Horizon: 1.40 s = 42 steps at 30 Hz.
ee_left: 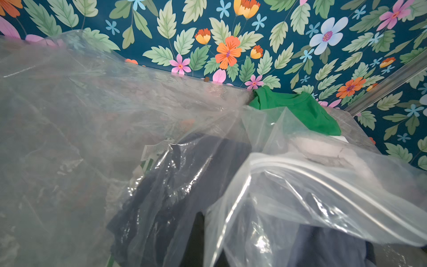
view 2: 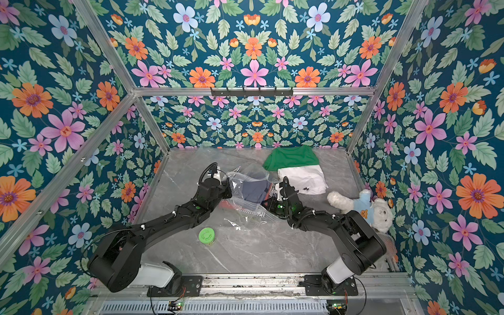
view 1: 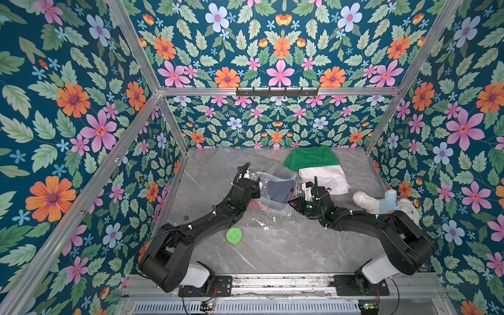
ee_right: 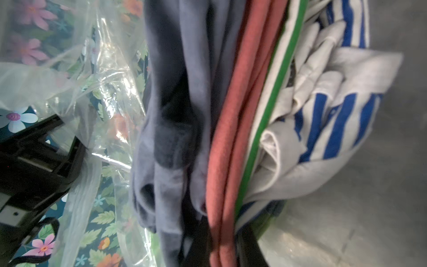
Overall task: Take the tank top out of the vacuum bag
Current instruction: Take out the tank top from the vacuum bag.
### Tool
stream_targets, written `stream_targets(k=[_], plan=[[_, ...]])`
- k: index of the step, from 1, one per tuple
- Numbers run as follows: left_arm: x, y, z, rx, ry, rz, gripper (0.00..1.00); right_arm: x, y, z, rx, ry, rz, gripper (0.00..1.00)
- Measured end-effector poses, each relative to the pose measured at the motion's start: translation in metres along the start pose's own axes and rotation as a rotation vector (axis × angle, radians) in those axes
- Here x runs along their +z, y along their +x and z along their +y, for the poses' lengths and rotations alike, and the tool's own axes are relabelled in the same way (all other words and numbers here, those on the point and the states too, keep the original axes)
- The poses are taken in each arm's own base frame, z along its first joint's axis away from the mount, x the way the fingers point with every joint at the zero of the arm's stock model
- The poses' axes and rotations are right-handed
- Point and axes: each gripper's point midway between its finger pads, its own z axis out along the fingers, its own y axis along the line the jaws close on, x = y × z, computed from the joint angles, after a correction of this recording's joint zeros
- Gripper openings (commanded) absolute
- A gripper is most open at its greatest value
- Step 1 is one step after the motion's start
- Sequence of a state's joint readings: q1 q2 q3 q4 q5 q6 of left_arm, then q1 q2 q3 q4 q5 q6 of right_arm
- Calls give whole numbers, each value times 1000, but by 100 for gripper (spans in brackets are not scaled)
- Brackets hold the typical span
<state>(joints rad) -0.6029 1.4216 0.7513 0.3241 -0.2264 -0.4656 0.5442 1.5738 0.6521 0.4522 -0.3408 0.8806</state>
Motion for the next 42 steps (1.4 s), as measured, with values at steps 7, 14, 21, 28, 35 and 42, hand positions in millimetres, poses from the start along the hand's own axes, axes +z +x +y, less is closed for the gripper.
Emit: stream_targets(k=[7,14,21,28,35,42], plan=[[5,4,-3,-5,19,11,0,27,8,19,-34,-28,60,54],[7,6,-7,-9,38,12,0,-10,-4,34,-108,-45,-50,68],[20,25,-2,-5,25,49,0,-14,-28,40,-70,-45,-135,73],[26,44,8,-16,0,84,0,14,-30,33,51,-91,-105,67],[28,51,14,-21,-13,97,0,41,-21,21,177,-149,-44,66],[30,53,16,-29,-19,100,0,37,-21,29,199,-187,-41,73]])
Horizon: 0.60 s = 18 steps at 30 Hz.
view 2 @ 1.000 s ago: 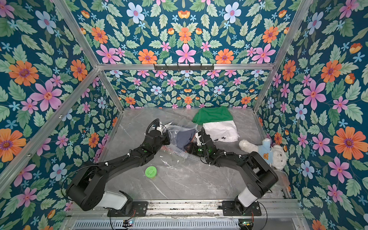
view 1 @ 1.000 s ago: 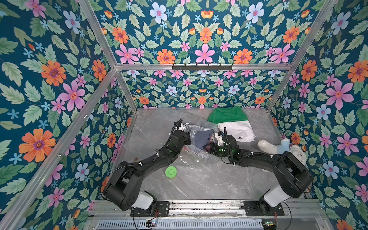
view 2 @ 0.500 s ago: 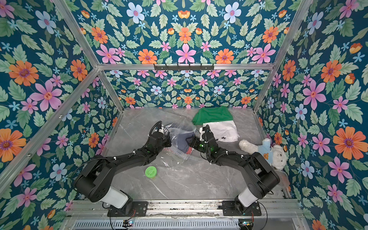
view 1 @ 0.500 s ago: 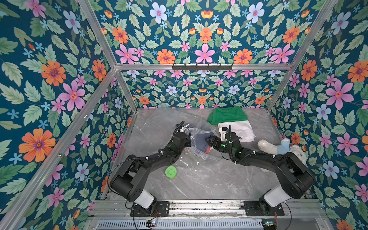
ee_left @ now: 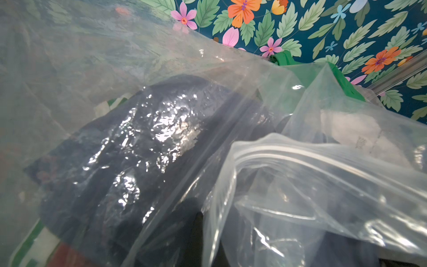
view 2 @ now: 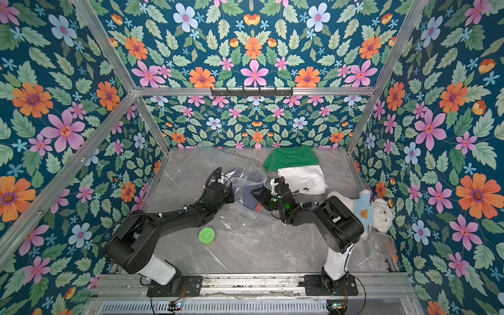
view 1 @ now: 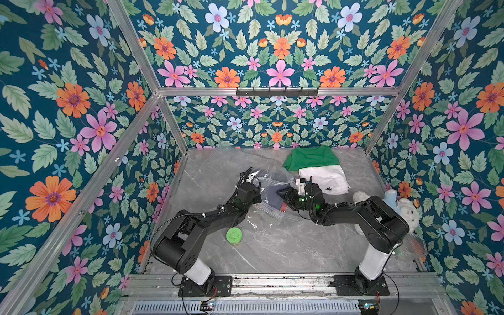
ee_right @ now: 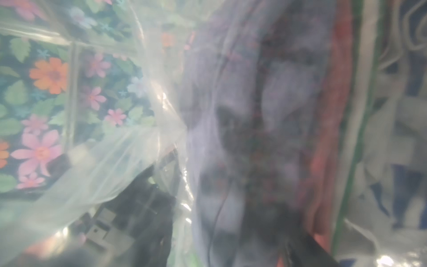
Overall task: Take the tank top out of the vacuum bag
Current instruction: Take out the tank top from the vacuum bag.
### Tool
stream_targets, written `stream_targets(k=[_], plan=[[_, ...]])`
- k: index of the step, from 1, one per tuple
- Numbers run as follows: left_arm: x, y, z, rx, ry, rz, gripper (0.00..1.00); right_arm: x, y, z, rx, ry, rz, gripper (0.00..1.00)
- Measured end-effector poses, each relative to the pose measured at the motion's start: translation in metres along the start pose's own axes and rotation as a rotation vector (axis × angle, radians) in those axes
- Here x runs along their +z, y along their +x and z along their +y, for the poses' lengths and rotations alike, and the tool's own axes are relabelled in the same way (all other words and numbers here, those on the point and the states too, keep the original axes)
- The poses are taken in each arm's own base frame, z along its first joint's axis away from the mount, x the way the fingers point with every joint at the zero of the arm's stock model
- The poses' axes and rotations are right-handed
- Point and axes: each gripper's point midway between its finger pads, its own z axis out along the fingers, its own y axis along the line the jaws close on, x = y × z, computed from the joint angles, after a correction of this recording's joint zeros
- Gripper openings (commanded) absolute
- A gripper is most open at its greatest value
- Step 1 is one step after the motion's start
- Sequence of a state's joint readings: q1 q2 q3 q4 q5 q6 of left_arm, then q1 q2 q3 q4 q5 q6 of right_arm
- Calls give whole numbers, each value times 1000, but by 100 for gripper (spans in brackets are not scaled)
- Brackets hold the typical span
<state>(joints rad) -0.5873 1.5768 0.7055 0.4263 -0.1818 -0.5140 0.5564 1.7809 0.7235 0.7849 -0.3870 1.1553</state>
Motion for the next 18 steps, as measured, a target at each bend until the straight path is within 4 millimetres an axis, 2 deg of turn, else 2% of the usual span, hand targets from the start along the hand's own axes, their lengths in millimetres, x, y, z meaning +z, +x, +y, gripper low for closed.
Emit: stream_targets(k=[5,9,15,16,18], plan=[[2,1,0,0,-1,2,0,2,0,2,-1,-7,7,69],[3,2,1,-3,-2,3,0,10,-1,13,-11,-32,34,55],[2,2,1,-3,-2,2,0,15,7,57,-139,-69,77,25],[2,3,2,-3,-4,2,0,13,10,63,-170,-66,78,22],[2,3,3,-4,-6,3,0,12,12,71,-221,-61,75,23]])
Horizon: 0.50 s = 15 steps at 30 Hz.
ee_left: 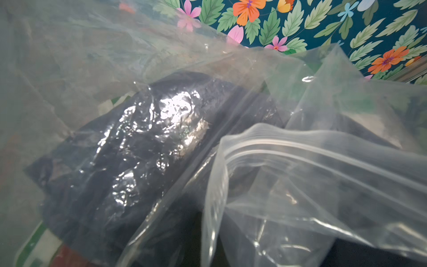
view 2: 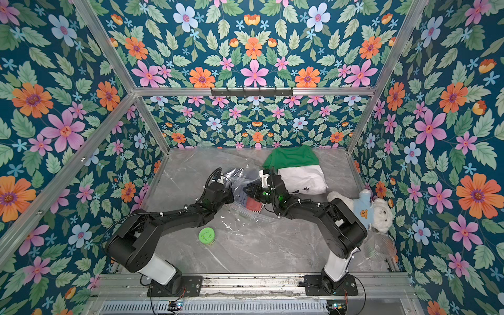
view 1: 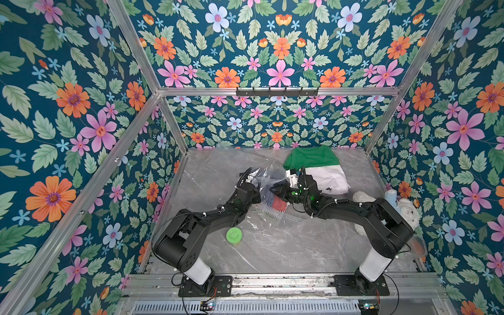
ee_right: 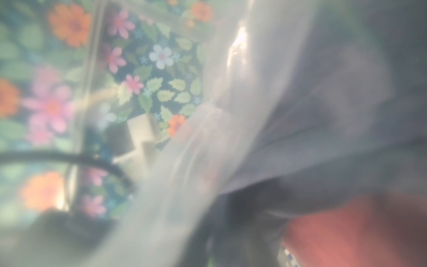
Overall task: Take the tank top out of the vacuum bag
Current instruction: Take out the tank top from the vacuum bag.
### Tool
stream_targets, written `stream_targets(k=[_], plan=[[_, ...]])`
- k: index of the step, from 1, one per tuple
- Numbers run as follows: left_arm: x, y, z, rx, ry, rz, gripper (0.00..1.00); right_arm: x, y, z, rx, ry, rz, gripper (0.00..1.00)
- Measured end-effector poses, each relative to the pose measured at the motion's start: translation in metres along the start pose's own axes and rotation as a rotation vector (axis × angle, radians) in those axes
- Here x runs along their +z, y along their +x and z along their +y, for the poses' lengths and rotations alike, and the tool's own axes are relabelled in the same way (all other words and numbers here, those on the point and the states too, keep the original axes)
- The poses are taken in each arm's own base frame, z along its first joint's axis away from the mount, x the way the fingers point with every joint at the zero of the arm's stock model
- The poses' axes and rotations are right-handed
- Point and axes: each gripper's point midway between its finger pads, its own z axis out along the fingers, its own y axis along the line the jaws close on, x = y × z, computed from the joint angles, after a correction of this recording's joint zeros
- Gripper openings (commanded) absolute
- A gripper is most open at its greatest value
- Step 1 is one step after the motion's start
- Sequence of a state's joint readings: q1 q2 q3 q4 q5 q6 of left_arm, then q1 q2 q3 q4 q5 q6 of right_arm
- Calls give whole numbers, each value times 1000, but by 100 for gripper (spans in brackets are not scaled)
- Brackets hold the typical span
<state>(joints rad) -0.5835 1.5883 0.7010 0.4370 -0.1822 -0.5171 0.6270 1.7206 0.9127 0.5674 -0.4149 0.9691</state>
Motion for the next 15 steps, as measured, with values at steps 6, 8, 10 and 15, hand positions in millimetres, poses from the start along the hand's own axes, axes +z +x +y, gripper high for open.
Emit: stream_targets(k=[6,8,10,15], plan=[[1,1,0,0,1,1,0,2,5,-30,4,81,11,52],[1,1,0,0,1,1,0,4,11,-44,42,109,21,54],[0,1,0,0,2,1,0,3,16,-55,82,129,28,56],[-1,0,1,-2,3,-3,0,-6,18,-75,162,163,-2,61]])
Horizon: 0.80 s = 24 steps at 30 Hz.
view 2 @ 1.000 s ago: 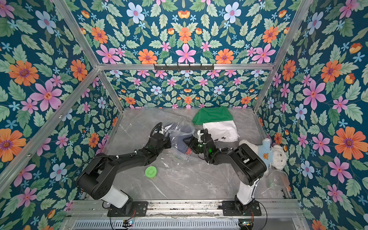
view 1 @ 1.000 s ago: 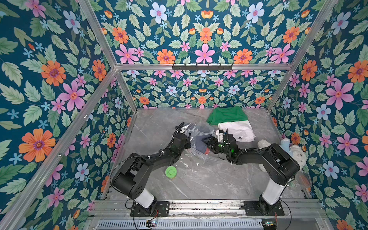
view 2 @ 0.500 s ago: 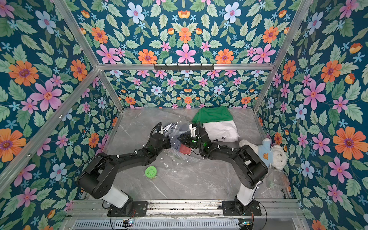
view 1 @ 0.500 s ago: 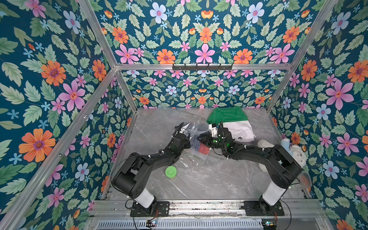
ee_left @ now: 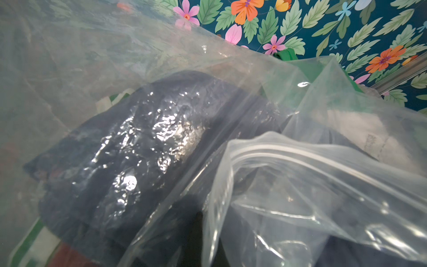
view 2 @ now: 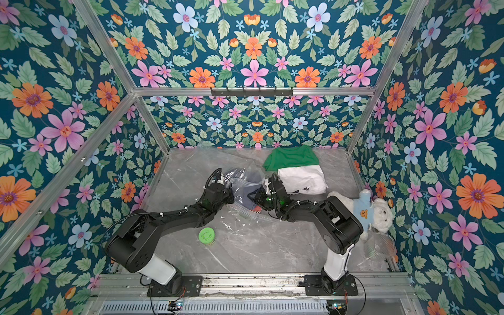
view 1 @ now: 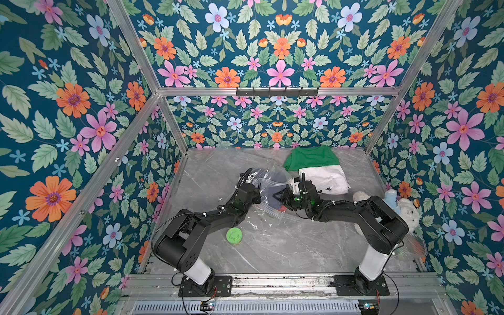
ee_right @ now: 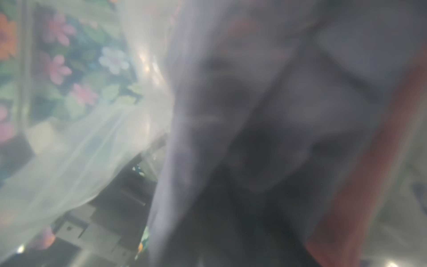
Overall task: Take the tank top out of the vacuum bag
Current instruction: Take out the tank top from the vacuum bag.
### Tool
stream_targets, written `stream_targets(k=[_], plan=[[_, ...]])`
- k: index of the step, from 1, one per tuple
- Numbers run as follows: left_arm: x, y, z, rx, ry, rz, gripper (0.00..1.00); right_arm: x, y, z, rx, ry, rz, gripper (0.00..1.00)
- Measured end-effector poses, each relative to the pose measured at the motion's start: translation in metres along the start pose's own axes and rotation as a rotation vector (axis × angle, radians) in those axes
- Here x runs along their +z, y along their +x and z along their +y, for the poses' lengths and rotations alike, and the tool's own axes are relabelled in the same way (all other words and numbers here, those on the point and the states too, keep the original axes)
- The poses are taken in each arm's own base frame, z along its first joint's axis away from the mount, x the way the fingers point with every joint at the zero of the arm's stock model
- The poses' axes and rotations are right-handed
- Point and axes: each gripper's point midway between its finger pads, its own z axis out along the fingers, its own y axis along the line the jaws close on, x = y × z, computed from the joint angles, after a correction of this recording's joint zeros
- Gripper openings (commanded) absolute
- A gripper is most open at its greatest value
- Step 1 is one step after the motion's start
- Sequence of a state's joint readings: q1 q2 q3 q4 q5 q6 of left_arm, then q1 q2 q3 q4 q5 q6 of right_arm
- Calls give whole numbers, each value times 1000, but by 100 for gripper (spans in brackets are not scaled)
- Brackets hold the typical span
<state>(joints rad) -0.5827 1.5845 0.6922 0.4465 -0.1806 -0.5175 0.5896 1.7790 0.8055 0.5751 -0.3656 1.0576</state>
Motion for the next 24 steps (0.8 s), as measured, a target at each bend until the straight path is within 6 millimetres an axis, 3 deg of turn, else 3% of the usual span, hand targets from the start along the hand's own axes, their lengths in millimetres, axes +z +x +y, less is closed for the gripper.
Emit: stream_targets(k=[5,13,16,24], plan=[[0,0,1,-1,1,0,0,-7,-4,-3,39,7,-35,64],[1,0,0,-6,6,1,0,6,-9,-2,81,-32,-28,62],[1,1,0,-6,6,2,0,8,-14,11,69,-61,-29,58],[4,2,0,-9,10,3,0,4,-25,71,-52,-219,-9,53]])
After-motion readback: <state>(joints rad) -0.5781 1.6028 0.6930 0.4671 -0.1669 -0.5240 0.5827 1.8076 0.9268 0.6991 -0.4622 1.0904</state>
